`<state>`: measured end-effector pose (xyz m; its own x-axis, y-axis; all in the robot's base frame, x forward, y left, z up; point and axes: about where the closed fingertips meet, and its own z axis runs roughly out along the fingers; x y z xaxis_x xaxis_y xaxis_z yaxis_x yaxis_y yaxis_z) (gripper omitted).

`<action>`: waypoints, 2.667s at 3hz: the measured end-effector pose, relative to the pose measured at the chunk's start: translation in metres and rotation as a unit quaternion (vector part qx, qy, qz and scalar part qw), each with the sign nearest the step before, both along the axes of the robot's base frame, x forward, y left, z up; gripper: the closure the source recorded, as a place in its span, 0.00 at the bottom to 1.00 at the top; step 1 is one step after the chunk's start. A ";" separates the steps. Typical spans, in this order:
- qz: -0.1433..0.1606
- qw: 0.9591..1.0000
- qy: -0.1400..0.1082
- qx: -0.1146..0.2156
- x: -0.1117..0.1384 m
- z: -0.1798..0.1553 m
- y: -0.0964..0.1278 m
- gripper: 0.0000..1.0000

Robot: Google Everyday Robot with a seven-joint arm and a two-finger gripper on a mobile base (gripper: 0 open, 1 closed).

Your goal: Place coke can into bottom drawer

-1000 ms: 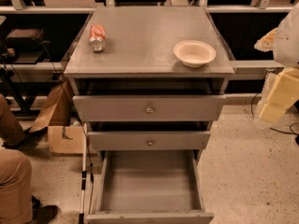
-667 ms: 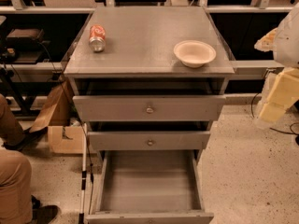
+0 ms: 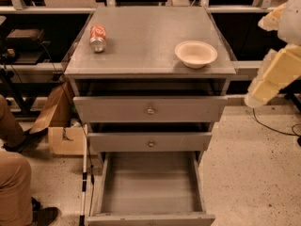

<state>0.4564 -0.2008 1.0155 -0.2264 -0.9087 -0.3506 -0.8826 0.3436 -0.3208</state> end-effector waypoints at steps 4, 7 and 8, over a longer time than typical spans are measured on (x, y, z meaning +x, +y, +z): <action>-0.063 0.984 -0.042 0.160 0.060 0.048 0.072 0.00; -0.134 0.970 -0.101 0.178 0.159 0.002 0.229 0.00; -0.148 0.963 -0.097 0.203 0.170 0.008 0.268 0.00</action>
Offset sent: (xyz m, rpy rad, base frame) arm 0.0942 0.1096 0.0768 0.4886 -0.0827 -0.0713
